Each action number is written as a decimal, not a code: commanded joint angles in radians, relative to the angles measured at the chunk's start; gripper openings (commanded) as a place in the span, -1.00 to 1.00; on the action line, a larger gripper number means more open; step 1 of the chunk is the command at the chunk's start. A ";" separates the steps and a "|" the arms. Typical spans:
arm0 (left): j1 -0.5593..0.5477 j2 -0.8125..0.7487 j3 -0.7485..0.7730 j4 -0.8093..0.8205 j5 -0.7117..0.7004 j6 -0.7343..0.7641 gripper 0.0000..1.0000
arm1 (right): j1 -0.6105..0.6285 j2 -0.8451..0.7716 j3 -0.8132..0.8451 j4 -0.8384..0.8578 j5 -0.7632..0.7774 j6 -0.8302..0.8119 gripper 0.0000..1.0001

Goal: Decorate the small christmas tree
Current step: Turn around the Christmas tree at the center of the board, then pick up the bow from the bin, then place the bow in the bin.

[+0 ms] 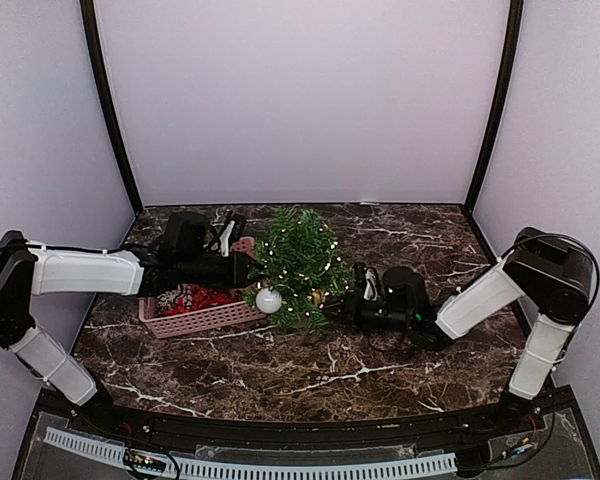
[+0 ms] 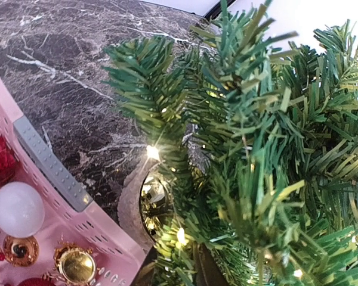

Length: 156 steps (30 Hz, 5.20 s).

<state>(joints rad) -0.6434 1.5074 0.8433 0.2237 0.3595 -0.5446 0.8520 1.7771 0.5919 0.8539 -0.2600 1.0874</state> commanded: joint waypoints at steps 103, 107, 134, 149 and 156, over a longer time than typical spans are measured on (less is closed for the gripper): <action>0.370 0.258 0.173 -0.430 -0.500 0.110 -0.71 | -0.234 -0.498 -0.093 -0.375 0.173 -0.266 0.11; 0.370 0.218 0.165 -0.397 -0.478 0.109 -0.99 | -0.234 -0.503 -0.089 -0.384 0.175 -0.268 0.10; 0.370 -0.275 0.033 -0.395 -0.173 0.254 -1.00 | -0.234 -0.527 -0.066 -0.432 0.187 -0.263 0.04; 0.360 -0.517 -0.049 -0.361 0.099 0.310 -1.00 | -0.231 -0.650 -0.022 -0.528 0.128 -0.388 0.25; 0.360 -0.351 -0.025 -0.537 -0.226 0.280 -1.00 | -0.221 -0.670 -0.081 -0.482 0.135 -0.342 0.25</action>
<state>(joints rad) -0.2844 1.0546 0.8150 -0.1917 0.3084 -0.2546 0.6247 1.1213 0.5381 0.3378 -0.1196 0.7353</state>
